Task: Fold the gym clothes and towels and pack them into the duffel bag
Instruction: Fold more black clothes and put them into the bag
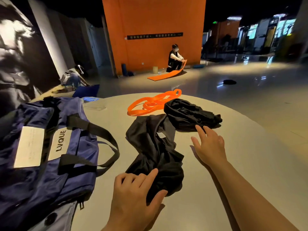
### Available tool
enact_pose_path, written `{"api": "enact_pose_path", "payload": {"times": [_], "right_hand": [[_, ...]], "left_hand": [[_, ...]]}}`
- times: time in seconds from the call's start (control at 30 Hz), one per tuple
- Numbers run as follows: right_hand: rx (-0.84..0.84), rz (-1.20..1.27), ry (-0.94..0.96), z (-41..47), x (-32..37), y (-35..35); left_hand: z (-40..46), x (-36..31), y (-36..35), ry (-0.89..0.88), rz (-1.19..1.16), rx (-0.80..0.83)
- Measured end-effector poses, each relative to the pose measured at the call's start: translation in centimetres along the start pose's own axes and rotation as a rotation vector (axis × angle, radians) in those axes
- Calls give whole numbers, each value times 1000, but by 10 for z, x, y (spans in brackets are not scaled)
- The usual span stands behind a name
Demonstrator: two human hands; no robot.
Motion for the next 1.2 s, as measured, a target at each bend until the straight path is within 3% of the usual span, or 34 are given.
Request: {"api": "enact_pose_path", "payload": {"times": [0.13, 0.27, 0.5, 0.63, 0.7, 0.83, 1.03, 1.2], "right_hand": [[11, -13, 47, -9, 0, 1], [22, -9, 68, -7, -1, -3], [136, -66, 87, -1, -5, -21], [140, -317, 141, 20, -4, -21], [202, -331, 196, 36, -2, -24], [365, -132, 150, 69, 3, -45], [287, -102, 112, 90, 6, -57], [142, -57, 108, 78, 7, -50]], "left_hand": [[-19, -22, 27, -69, -6, -118], [18, -33, 38, -17, -135, -103], [115, -18, -61, 113, 166, 518], [121, -4, -92, 190, 129, 666], [117, -3, -90, 159, 141, 674], [89, 0, -65, 136, 117, 631], [39, -3, -28, 142, 130, 685], [32, -2, -26, 182, 133, 627]]}}
Point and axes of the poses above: each hand's wrist, its own z-axis towards the middle knuckle, its own y-axis out of the back of the hand, x = y × z, the point moved 4 cm from there along z, towards the middle knuckle, and after that the axes turned 2 degrees about -x, right-handed, at the moved point
